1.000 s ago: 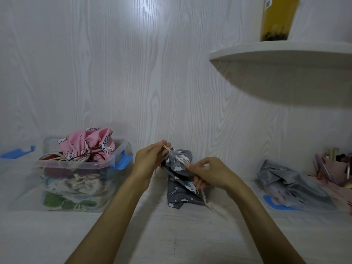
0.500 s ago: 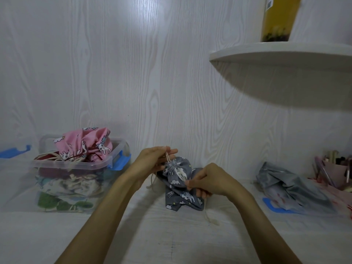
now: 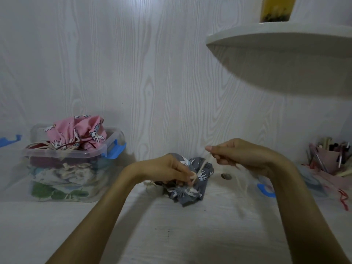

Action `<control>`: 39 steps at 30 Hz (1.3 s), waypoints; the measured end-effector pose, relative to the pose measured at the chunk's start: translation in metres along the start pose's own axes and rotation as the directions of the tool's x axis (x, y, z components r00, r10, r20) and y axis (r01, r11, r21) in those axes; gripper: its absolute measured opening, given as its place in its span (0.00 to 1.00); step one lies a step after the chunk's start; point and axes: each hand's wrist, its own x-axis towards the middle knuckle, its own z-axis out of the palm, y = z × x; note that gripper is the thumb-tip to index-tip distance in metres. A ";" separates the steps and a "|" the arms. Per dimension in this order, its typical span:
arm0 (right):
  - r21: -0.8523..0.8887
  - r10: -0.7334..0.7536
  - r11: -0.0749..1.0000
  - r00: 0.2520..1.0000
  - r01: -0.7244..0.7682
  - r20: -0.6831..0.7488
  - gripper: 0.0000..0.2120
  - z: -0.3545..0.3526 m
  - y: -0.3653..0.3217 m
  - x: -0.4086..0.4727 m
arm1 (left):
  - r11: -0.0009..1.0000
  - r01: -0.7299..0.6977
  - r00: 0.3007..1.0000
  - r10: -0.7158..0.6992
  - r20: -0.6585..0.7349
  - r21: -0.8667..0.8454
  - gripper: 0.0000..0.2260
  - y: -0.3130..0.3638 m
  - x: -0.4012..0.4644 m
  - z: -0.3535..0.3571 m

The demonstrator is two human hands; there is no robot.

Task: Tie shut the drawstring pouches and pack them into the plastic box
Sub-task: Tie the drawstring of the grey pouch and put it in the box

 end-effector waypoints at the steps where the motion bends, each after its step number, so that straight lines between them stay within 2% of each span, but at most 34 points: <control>1: 0.018 -0.020 1.000 0.999 0.021 -0.049 0.17 0.002 -0.002 0.002 | 0.998 -0.008 0.998 0.005 0.059 0.058 0.11 0.001 0.002 0.005; 3: 0.025 -0.054 0.998 0.989 0.059 -0.140 0.16 0.011 -0.008 0.007 | 0.989 -0.028 0.990 0.008 0.140 0.143 0.15 0.003 0.006 0.013; 6: -0.075 -0.152 0.988 0.962 0.138 -0.226 0.18 0.029 -0.016 0.013 | 0.995 -0.052 0.995 0.044 0.085 0.091 0.19 0.009 0.011 0.023; 8: -0.135 -0.251 0.964 0.951 0.229 -0.182 0.15 0.041 -0.021 0.015 | 0.996 -0.066 0.996 0.062 0.062 0.058 0.18 0.011 0.014 0.027; 10: -0.115 -0.323 0.943 0.944 0.313 -0.075 0.15 0.046 -0.023 0.016 | 0.996 -0.073 0.996 0.070 0.052 0.043 0.17 0.012 0.013 0.028; 12: -0.041 -0.303 0.953 0.944 0.300 -0.131 0.18 0.043 -0.021 0.017 | 0.999 -0.040 0.999 0.040 0.029 -0.006 0.16 0.010 0.012 0.026; 14: 0.004 -0.196 0.978 0.932 0.207 -0.307 0.15 0.034 -0.013 0.022 | 0.994 0.004 1.000 -0.003 0.013 -0.112 0.15 0.009 0.011 0.021; 15: -0.005 -0.129 0.991 0.934 0.135 -0.332 0.12 0.028 -0.007 0.022 | 0.987 0.013 1.000 -0.014 -0.002 -0.162 0.14 0.009 0.011 0.018; 17: -0.098 -0.060 0.994 0.975 0.040 -0.212 0.08 0.017 0.005 0.019 | 0.968 0.017 0.998 -0.031 -0.053 -0.250 0.15 0.010 0.011 0.010; 20: -0.171 -0.147 0.975 0.989 0.141 -0.022 0.12 0.008 0.016 0.016 | 0.935 0.040 0.987 -0.091 -0.129 -0.351 0.20 0.011 0.010 -0.001; 23: -0.147 -0.284 0.950 0.958 0.276 -0.038 0.12 0.015 0.017 0.019 | 0.927 0.045 0.985 -0.103 -0.139 -0.373 0.21 0.013 0.007 -0.006; 26: -0.159 -0.343 0.932 0.934 0.326 -0.096 0.09 0.029 0.015 0.026 | 0.922 0.054 0.978 -0.126 -0.165 -0.383 0.23 0.014 0.005 -0.008; 30: -0.164 -0.426 0.902 0.885 0.399 -0.188 0.05 0.041 0.015 0.032 | 0.930 0.056 0.970 -0.136 -0.200 -0.363 0.23 0.013 0.002 -0.013; 33: -0.329 -0.466 0.869 0.835 0.369 -0.294 0.04 0.046 0.015 0.034 | 0.936 0.049 0.959 -0.142 -0.246 -0.348 0.19 0.012 -0.002 -0.018; 36: -0.654 -0.564 0.733 0.703 0.186 -0.433 0.07 0.048 0.015 0.038 | 0.952 0.015 0.937 -0.119 -0.327 -0.304 0.14 0.009 -0.006 -0.022; 37: -0.706 -0.586 0.701 0.646 0.100 -0.490 0.09 0.046 0.016 0.038 | 0.950 -0.002 0.932 -0.111 -0.345 -0.311 0.14 0.007 -0.007 -0.024; 39: -0.672 -0.553 0.741 0.559 -0.011 -0.619 0.10 0.040 0.019 0.038 | 0.941 -0.020 0.926 -0.109 -0.361 -0.336 0.14 0.005 -0.009 -0.027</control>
